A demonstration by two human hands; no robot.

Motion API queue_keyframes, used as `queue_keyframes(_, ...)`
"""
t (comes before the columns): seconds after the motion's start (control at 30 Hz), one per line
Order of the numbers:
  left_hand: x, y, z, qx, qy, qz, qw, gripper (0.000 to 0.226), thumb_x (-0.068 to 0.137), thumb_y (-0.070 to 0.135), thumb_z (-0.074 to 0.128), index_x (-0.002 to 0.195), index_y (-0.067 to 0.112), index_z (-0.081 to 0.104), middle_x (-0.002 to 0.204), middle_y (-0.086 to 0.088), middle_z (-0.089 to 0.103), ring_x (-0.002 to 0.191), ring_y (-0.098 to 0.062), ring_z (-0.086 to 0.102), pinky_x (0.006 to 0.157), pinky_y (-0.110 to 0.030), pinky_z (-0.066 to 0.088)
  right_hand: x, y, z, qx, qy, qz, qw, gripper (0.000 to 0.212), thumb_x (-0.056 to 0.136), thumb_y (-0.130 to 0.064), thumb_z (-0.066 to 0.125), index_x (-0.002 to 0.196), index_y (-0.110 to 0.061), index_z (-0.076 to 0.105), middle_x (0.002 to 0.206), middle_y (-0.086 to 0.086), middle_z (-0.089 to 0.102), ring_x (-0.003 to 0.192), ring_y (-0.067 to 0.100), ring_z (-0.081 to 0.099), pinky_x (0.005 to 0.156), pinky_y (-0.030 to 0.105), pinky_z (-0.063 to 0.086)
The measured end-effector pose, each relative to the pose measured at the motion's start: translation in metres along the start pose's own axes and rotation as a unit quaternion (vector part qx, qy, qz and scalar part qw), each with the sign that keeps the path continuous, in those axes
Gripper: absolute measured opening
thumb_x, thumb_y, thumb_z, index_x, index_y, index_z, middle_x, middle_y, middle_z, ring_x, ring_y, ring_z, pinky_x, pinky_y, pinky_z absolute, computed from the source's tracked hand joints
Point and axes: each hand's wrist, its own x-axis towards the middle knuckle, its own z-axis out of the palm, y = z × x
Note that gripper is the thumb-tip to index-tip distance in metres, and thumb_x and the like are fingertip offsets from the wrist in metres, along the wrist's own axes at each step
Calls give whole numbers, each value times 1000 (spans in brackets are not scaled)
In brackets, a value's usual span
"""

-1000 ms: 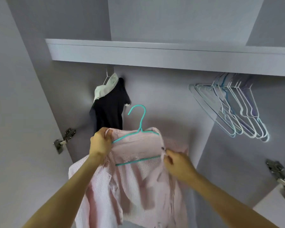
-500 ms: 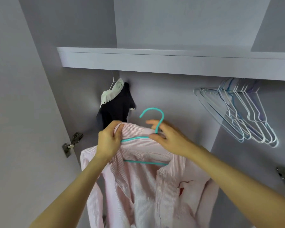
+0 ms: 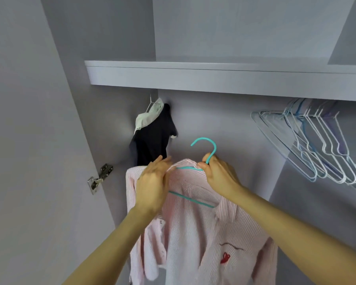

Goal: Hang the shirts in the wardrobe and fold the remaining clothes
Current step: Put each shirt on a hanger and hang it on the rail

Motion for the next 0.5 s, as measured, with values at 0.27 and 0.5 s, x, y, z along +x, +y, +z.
queue_keyframes(0.27, -4, -13, 2, 58, -71, 42, 995, 45, 88, 39, 60, 126, 14, 57, 134, -1, 51, 131, -19, 39, 110, -37, 25, -1, 0, -11, 3, -10, -104, 995, 22, 93, -17, 53, 87, 1, 61, 97, 17, 59, 98, 31, 50, 89, 37, 36)
queue_keyframes(0.5, 29, -6, 13, -28, -191, 58, 979, 22, 94, 23, 53, 100, 5, 64, 89, -9, 68, 83, -29, 62, 73, -30, 44, -11, -4, -29, 135, 80, -88, 984, 16, 87, -17, 63, 95, -3, 62, 96, 5, 51, 85, 21, 52, 77, 28, 39)
